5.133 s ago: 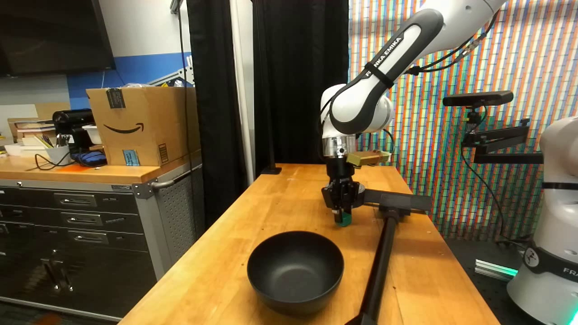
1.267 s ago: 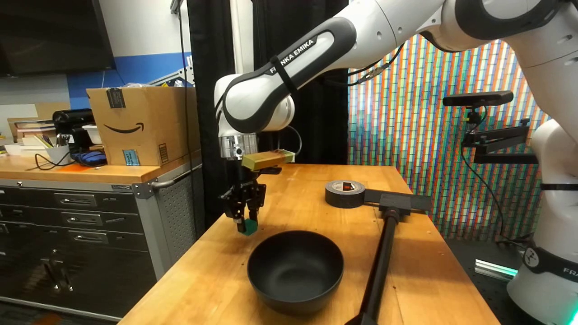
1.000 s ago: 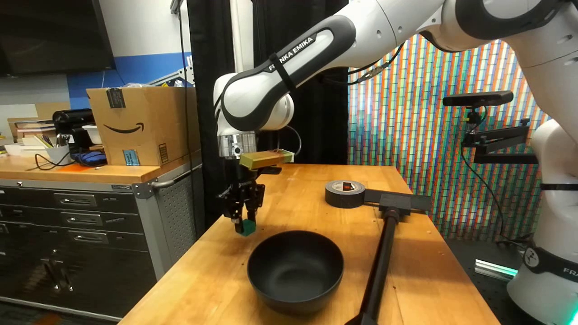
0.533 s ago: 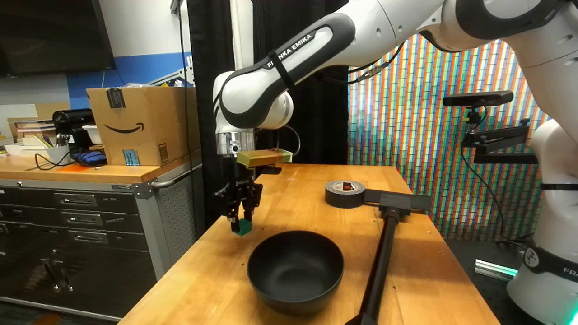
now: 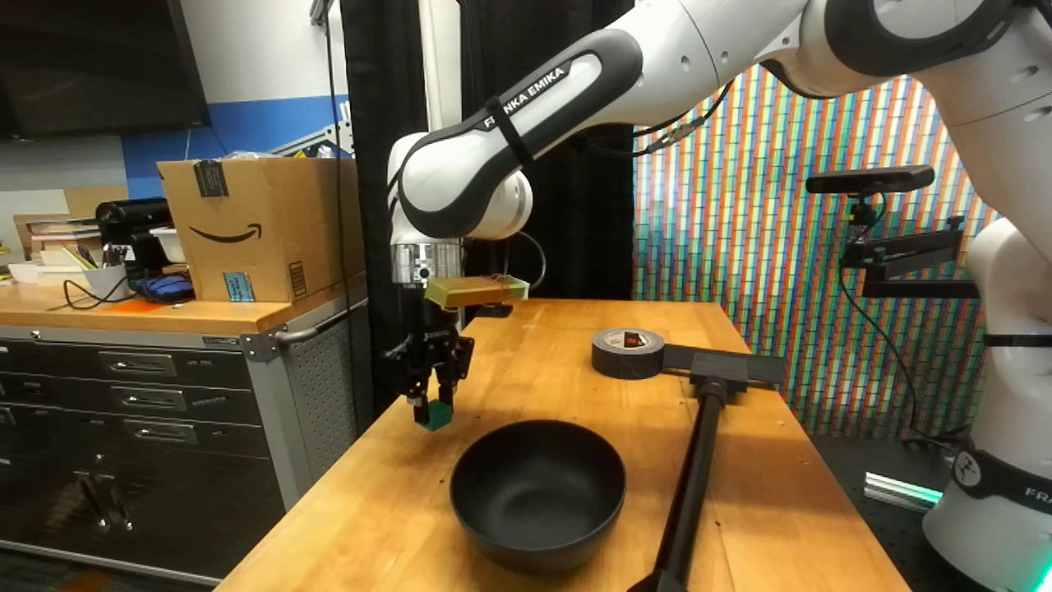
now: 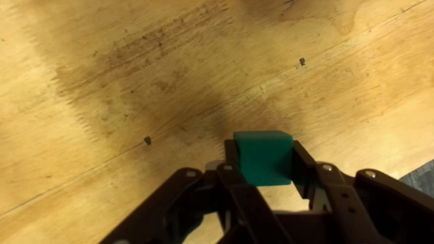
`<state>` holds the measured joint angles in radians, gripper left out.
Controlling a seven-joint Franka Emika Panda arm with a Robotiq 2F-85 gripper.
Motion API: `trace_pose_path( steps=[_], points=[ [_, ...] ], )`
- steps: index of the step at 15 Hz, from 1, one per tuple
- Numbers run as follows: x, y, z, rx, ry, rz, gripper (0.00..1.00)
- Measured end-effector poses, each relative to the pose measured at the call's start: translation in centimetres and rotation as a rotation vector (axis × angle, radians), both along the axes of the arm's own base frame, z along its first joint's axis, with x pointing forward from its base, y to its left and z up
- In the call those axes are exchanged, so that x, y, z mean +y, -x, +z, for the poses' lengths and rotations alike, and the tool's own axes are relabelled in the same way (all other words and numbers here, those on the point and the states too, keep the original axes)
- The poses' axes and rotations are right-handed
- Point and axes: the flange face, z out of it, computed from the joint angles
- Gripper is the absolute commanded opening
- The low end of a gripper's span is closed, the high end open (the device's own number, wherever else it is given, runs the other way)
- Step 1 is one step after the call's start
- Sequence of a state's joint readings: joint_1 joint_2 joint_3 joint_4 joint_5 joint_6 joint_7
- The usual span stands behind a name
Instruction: Move the green block to the left
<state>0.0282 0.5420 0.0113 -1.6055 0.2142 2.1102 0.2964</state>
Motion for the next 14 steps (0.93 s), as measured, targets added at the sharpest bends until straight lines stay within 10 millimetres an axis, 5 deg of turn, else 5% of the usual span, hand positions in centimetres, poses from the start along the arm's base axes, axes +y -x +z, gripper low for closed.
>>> trace_pose_path(
  steps=[14],
  points=[
    [0.17,0.10,-0.47,0.029,0.002,-0.070,0.16]
  ],
)
